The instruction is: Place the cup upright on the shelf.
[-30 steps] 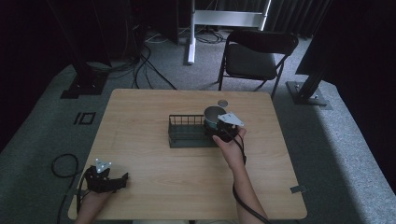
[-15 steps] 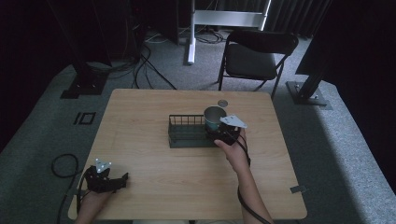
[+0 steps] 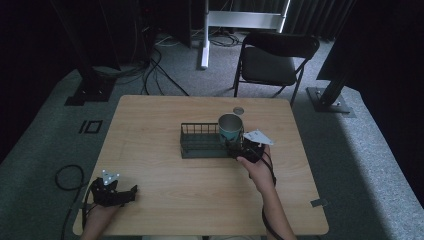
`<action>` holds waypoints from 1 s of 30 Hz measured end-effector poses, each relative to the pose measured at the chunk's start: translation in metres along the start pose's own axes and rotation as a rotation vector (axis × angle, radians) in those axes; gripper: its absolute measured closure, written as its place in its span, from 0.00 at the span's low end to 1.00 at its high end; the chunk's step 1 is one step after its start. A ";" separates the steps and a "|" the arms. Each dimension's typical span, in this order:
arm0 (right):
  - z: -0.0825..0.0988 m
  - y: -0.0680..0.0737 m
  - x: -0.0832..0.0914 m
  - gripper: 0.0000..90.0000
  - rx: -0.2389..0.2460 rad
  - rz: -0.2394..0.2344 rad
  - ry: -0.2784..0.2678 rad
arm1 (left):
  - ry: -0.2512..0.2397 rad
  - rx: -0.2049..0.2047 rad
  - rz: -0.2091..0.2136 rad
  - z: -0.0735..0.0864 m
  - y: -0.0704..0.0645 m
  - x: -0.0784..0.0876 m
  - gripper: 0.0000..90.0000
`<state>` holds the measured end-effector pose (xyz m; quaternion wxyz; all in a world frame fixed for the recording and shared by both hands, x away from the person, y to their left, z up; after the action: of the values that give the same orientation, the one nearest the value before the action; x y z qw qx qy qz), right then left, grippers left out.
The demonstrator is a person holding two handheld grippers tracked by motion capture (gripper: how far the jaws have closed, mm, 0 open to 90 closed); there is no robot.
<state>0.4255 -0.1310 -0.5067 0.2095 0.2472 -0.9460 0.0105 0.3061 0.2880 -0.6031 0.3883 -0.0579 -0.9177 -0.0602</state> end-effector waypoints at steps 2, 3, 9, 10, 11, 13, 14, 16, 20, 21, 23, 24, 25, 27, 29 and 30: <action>0.002 -0.001 0.003 0.12 -0.004 0.000 -0.005 | 0.000 0.000 0.000 0.000 0.000 0.000 0.02; 0.004 -0.002 0.006 0.12 0.001 -0.002 -0.003 | 0.000 0.000 0.000 0.000 0.000 0.000 0.02; 0.015 -0.006 0.016 0.12 0.004 0.003 0.003 | 0.000 -0.001 0.000 0.000 0.000 0.000 0.02; 0.016 -0.007 0.017 0.12 0.005 0.006 0.005 | 0.001 -0.001 0.000 0.000 0.000 0.000 0.02; 0.019 -0.008 0.019 0.12 0.007 0.010 0.006 | 0.000 -0.001 0.000 0.000 0.000 0.000 0.02; 0.024 -0.010 0.022 0.12 0.003 0.013 0.011 | 0.001 -0.001 0.000 0.000 0.000 0.000 0.02; 0.026 -0.011 0.023 0.12 0.003 0.015 0.012 | 0.001 -0.001 0.000 0.000 0.000 0.000 0.02; 0.031 -0.014 0.025 0.12 0.003 0.021 0.015 | 0.000 -0.001 0.000 0.000 0.000 0.000 0.02; 0.042 -0.021 0.030 0.12 0.002 0.037 0.024 | 0.001 -0.001 0.000 0.000 0.000 0.000 0.02; 0.044 -0.022 0.031 0.12 0.004 0.041 0.028 | 0.001 -0.001 0.000 0.000 0.000 0.000 0.02; 0.050 -0.024 0.032 0.12 0.005 0.046 0.037 | 0.001 -0.001 0.000 0.000 0.000 0.000 0.02; 0.054 -0.025 0.033 0.12 0.015 0.046 0.045 | 0.001 -0.001 0.000 0.000 0.000 0.000 0.02; 0.056 -0.026 0.033 0.12 0.015 0.053 0.048 | 0.001 -0.001 0.000 0.000 0.000 0.000 0.02; 0.062 -0.027 0.035 0.12 0.014 0.049 0.058 | 0.001 -0.001 0.000 0.000 0.000 0.000 0.02; 0.065 -0.029 0.037 0.12 0.022 0.057 0.064 | 0.001 -0.001 0.000 0.000 0.000 0.000 0.02; 0.067 -0.029 0.038 0.12 0.029 0.054 0.069 | 0.000 -0.001 0.000 0.000 0.000 0.000 0.02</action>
<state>0.3824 -0.1827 -0.5551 0.2380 0.2243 -0.9442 0.0382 0.3061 0.2881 -0.6031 0.3885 -0.0581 -0.9176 -0.0606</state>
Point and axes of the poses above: each handheld gripper's, and its own axes: x roughly backward along the jaws, z roughly out of its underside, y roughly to its left, the point moved 6 cm from there along -x, roughly forward along the jaws, and after that the axes turned 5 degrees about -z, right-handed, at the moved point
